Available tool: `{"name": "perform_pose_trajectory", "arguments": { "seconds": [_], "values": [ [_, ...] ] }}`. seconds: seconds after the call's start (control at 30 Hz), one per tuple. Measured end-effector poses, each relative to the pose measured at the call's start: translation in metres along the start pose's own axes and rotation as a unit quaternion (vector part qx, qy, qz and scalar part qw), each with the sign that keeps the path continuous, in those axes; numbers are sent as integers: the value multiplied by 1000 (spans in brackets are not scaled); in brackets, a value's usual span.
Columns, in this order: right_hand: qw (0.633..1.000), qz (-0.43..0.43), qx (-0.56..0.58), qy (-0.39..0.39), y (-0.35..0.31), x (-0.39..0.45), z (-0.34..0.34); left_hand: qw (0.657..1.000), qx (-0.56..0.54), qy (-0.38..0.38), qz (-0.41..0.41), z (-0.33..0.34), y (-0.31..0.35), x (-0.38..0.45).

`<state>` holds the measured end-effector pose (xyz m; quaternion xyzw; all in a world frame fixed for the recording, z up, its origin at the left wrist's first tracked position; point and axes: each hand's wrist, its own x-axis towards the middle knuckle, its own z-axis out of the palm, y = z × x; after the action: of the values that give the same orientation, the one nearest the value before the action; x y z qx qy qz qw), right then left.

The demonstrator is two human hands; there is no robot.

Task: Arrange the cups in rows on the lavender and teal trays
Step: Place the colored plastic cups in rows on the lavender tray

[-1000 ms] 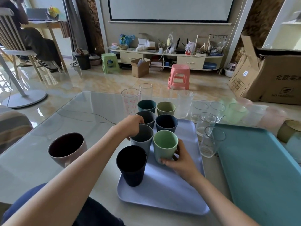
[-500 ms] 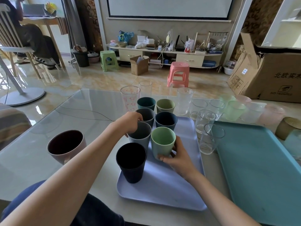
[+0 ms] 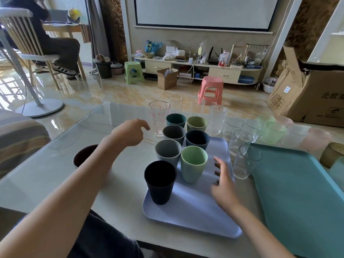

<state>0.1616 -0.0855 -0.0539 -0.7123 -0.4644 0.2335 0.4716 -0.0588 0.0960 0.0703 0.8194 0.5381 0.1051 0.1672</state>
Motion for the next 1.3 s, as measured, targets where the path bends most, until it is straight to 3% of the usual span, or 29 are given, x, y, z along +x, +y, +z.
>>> {"name": "perform_pose_trajectory", "arguments": {
  "seconds": [0.2,0.37,0.47,0.53,0.63,0.73,0.87,1.0,1.1,1.3],
  "values": [
    [974,-96,-123,164,-48,5,4,986,70,19,-150,-24,-92,-27],
    [951,-203,-149,178,-110,0,42,983,4,-1,-184,-19,-122,-48],
    [944,-278,-132,117,-146,-8,82,976,-79,31,-201,-20,-126,-56],
    [937,-320,-138,26,-165,-17,112,972,-97,38,-209,-19,-127,-60],
    [939,-267,-153,-151,-176,-26,155,965,-111,3,-236,-17,-126,-65],
    [945,-191,-173,-200,-171,-28,186,963,-116,-16,-243,-22,-123,-67],
    [967,-174,-107,-151,-164,-25,195,968,-110,17,-224,-33,-117,-67],
    [976,-206,-22,-62,-168,-24,188,971,-92,101,-195,-52,-104,-73],
    [977,-212,35,12,-179,-19,172,971,-109,167,-132,-62,-79,-78],
    [958,-220,141,115,-194,-11,96,952,-205,226,39,-59,-13,-82]
  ]
}}
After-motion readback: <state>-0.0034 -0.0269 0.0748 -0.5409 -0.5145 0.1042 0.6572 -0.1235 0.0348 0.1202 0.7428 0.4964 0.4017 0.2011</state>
